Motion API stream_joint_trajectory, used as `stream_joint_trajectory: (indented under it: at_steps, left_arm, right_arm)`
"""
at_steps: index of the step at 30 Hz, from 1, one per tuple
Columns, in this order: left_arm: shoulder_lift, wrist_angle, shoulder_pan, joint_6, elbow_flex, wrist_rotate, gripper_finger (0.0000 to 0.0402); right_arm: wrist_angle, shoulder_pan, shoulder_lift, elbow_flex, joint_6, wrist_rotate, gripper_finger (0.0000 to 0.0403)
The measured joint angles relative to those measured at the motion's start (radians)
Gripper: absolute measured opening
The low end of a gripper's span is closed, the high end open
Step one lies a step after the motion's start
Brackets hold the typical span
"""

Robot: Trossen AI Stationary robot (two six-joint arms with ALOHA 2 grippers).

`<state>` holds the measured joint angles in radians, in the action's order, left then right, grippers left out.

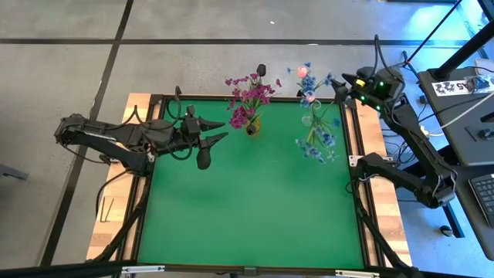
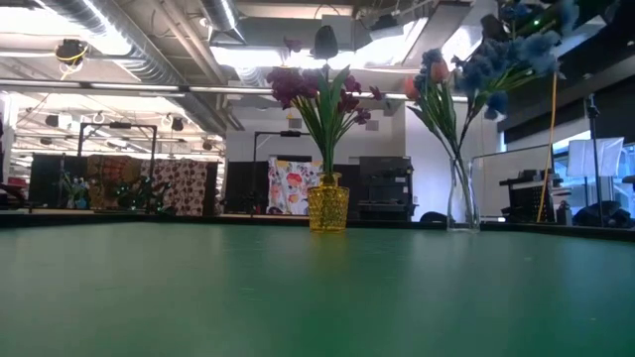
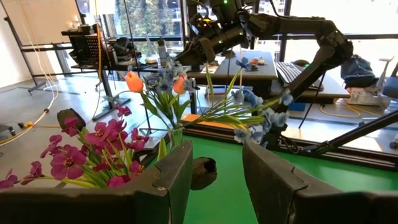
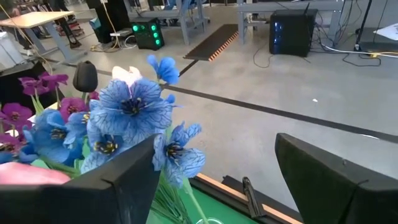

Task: Sort flowers into vase by color
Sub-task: Put the blue flowers into the transparent vase

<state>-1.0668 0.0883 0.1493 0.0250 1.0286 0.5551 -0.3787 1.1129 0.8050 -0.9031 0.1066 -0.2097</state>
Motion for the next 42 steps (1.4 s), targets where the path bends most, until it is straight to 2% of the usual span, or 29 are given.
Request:
stream_joint_trajectory:
  at_steps: [7, 10, 13, 23, 42]
  left_arm:
    - [-0.011, 0.003, 0.004, 0.026, 0.001, -0.003, 0.0137]
    - [-0.039, -0.010, 0.003, 0.062, 0.001, -0.084, 0.0137]
    - [-0.104, -0.047, 0.015, 0.073, 0.001, -0.161, 0.0137]
    - [-0.310, -0.221, 0.037, -0.005, 0.001, -0.165, 0.0137]
    - [-0.321, -0.257, 0.035, -0.002, 0.001, -0.165, 0.0137]
  right_arm:
    - [-0.017, 0.000, -0.021, 0.000, 0.005, -0.012, 0.0294]
    - [-0.021, 0.000, -0.029, 0.000, 0.006, -0.019, 0.0269]
    - [-0.022, 0.000, -0.032, 0.000, 0.006, -0.022, 0.0243]
    - [-0.022, -0.001, -0.032, 0.000, 0.022, -0.054, 0.0195]
    - [-0.034, 0.000, -0.032, 0.000, 0.024, -0.072, 0.0121]
